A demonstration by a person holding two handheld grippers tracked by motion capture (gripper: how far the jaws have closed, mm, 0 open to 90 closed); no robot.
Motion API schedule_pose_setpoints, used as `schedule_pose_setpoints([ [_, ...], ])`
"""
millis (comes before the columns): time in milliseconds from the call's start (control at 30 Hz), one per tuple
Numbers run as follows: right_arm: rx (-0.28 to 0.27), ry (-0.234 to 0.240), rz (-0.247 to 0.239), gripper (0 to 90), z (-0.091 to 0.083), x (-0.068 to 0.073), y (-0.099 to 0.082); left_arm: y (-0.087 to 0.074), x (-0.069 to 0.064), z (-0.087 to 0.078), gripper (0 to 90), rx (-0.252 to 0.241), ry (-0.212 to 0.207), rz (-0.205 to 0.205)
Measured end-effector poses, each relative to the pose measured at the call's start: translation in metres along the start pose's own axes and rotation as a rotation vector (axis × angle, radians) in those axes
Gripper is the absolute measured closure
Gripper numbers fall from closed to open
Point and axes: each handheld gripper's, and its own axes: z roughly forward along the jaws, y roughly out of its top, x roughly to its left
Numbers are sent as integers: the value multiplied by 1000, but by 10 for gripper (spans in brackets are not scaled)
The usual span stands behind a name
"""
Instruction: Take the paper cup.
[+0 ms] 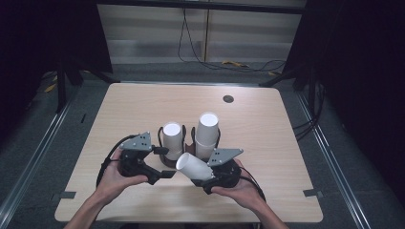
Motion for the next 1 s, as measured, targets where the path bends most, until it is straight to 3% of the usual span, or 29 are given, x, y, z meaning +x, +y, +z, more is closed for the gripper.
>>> schedule_pose_setpoints([
  [200,66,17,-32,275,3,-1,5,-1,-1,5,157,24,-29,20],
  [367,121,27,-62,278,7,-1,10,-3,0,9,170,36,5,31],
  [500,171,41,-82,278,10,-2,14,-5,0,13,215,69,-6,50],
  [733,210,51,-101,279,14,-1,19,-6,0,16,223,72,-7,27],
  [1000,286,53,-144,281,17,-1,29,-7,0,26,246,139,-32,46],
])
